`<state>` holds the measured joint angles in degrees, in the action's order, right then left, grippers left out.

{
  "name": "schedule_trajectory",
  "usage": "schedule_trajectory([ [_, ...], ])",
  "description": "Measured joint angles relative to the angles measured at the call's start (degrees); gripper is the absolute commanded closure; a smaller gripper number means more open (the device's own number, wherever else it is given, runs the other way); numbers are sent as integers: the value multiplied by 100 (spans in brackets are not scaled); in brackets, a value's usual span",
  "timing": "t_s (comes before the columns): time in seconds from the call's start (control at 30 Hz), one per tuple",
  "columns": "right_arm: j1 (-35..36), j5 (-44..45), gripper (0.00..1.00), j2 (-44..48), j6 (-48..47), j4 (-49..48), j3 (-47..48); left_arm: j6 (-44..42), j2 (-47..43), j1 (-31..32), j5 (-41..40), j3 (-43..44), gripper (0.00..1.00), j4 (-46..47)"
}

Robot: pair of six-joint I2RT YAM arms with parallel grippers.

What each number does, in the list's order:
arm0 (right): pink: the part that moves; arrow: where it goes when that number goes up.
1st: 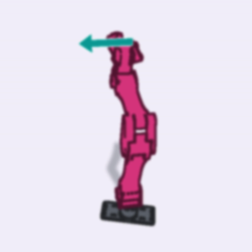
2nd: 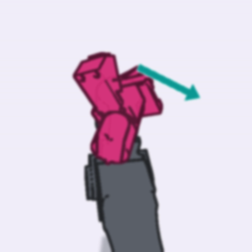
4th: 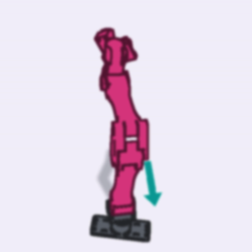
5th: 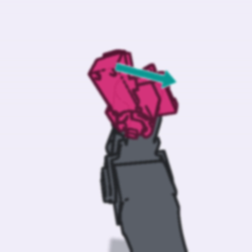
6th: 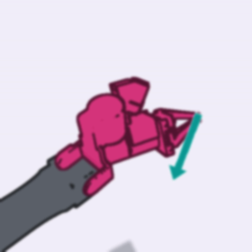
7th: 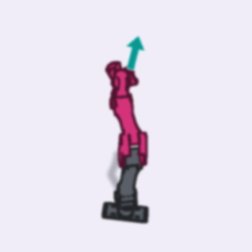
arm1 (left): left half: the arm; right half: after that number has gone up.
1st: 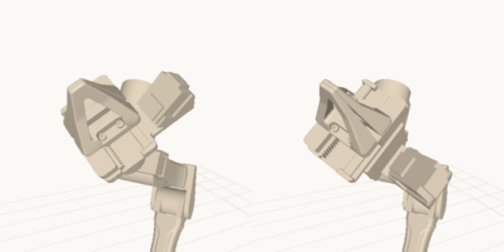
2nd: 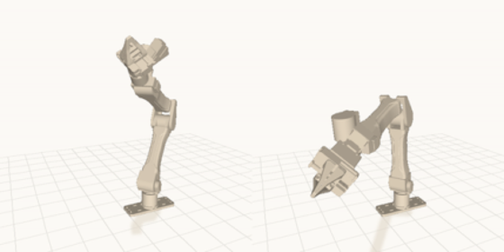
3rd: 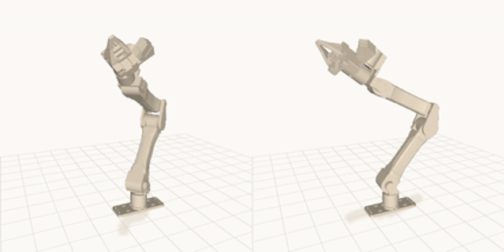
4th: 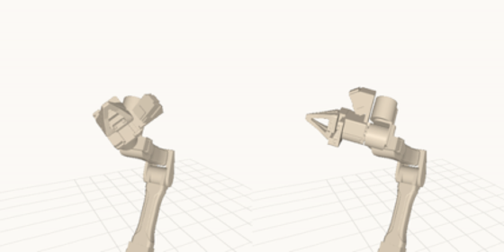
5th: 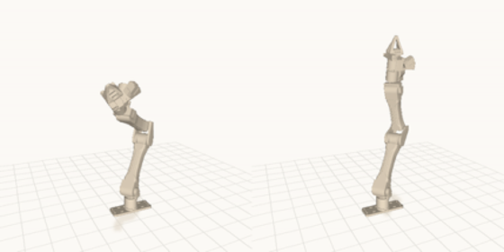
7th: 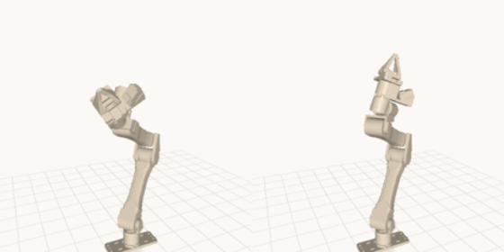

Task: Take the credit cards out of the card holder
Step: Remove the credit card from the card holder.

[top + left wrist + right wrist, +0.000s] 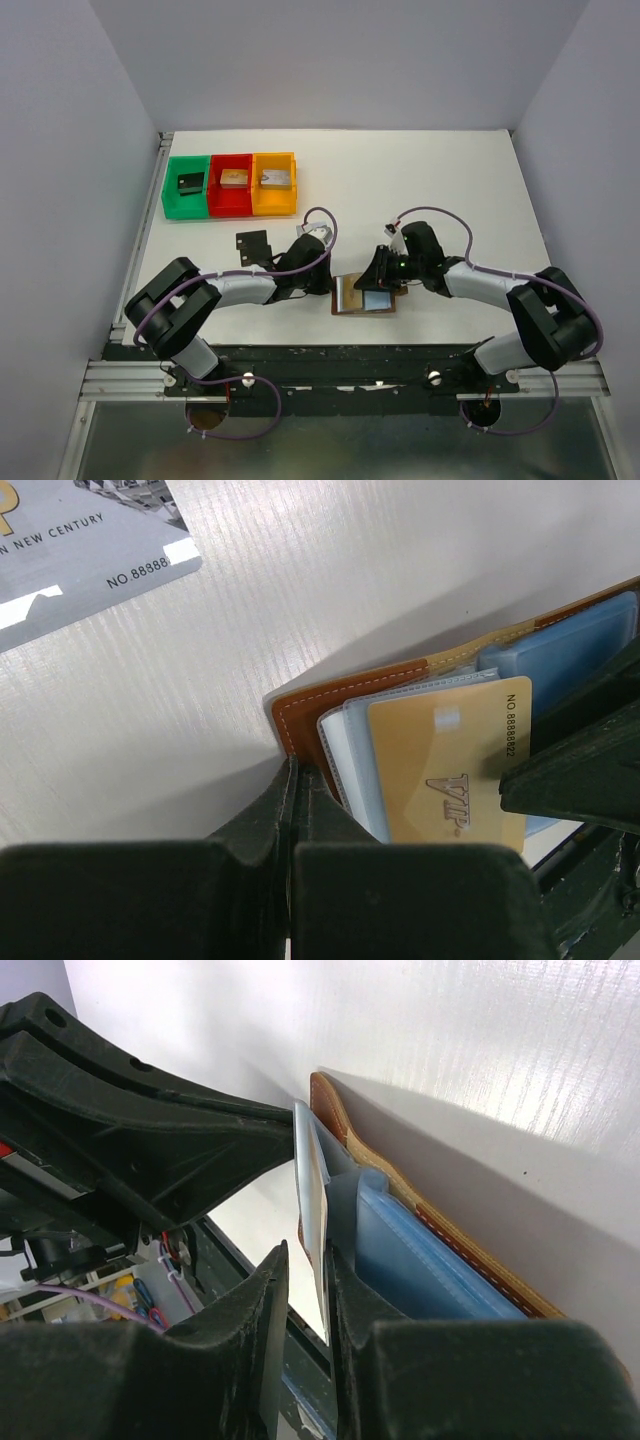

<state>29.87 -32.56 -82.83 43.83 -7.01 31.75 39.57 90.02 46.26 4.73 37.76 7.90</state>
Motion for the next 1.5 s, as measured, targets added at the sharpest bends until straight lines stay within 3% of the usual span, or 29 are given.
schedule_trajectory([
  [0.93,-188,63,78,271,-155,221,0,59,11,0,0,11,100,-11],
  [1.23,-214,81,84,275,-197,289,0,61,11,0,0,13,100,-11],
  [1.5,-256,149,97,363,-245,365,-11,72,11,0,-2,15,100,-22],
])
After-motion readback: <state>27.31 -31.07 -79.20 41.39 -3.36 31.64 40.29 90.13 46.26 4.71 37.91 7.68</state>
